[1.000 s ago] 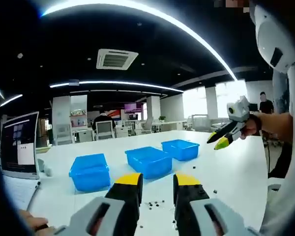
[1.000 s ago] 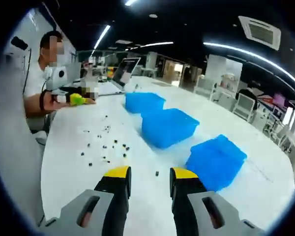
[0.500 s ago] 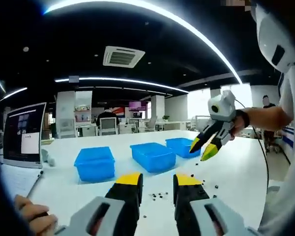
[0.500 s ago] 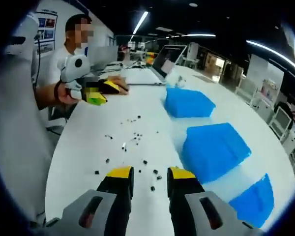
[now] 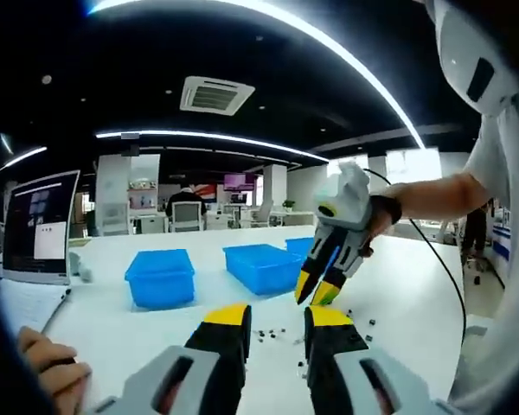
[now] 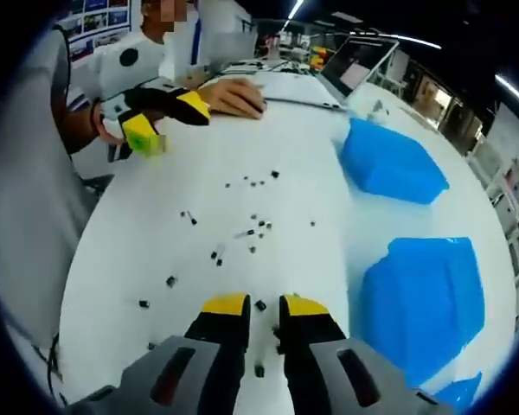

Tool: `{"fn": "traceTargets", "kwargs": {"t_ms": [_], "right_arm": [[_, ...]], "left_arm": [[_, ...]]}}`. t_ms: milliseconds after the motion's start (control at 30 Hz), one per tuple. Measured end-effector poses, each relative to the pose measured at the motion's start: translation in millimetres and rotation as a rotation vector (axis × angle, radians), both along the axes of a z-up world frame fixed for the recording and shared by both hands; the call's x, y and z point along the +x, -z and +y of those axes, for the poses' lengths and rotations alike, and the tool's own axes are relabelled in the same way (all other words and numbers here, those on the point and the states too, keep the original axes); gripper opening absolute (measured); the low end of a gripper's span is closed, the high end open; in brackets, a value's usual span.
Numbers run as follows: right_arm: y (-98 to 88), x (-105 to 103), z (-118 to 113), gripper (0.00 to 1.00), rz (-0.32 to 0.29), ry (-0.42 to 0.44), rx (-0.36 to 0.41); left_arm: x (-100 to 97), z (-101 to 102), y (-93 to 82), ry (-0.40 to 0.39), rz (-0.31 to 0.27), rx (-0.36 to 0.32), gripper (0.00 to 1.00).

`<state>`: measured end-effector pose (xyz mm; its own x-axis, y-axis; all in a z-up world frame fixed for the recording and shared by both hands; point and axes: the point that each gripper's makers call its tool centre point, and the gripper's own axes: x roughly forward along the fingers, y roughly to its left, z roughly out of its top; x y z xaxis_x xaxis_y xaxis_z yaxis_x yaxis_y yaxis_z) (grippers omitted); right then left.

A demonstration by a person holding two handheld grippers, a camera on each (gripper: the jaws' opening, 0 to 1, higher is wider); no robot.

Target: Pick up the resistors one by one and place each resistor into its matching bin, sorting the parts by color and model until every resistor is separated into the correct bin for its type

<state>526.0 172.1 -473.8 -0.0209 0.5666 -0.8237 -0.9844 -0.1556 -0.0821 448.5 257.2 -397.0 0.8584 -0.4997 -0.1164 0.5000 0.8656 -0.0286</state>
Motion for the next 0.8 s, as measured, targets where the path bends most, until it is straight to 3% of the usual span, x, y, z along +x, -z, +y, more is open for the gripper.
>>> {"fn": "traceTargets", "kwargs": {"t_ms": [100,167,267,467,633,800], "right_arm": [[8.1,-3.8,-1.3,0.15,0.009,-0.027,-0.036],[7.4,-10.8,-1.0,0.08,0.045,-0.047,-0.037],[6.9,-8.0,-0.8,0.07,0.016,-0.040,-0.043],[-10.6,-6.8,0.1,0.07,0.014,-0.003,0.030],[-34.6,-9.5,8.4,0.07,0.020,0.010,0.151],[-64.6,12.6,18.8,0.07,0.035,0.084,0.350]], "left_arm": [[1.6,4.3,-1.1,-0.007,-0.001,-0.011,0.27],[2.5,6.1,-1.5,-0.012,-0.003,-0.012,0.27],[3.0,8.1,-1.4,-0.019,-0.003,-0.013,0.27],[2.7,6.7,-0.2,-0.021,0.002,-0.022,0.27],[3.8,4.4,-1.8,-0.015,0.001,-0.029,0.27],[5.0,5.3,-2.4,-0.024,0.000,-0.031,0.27]]}}
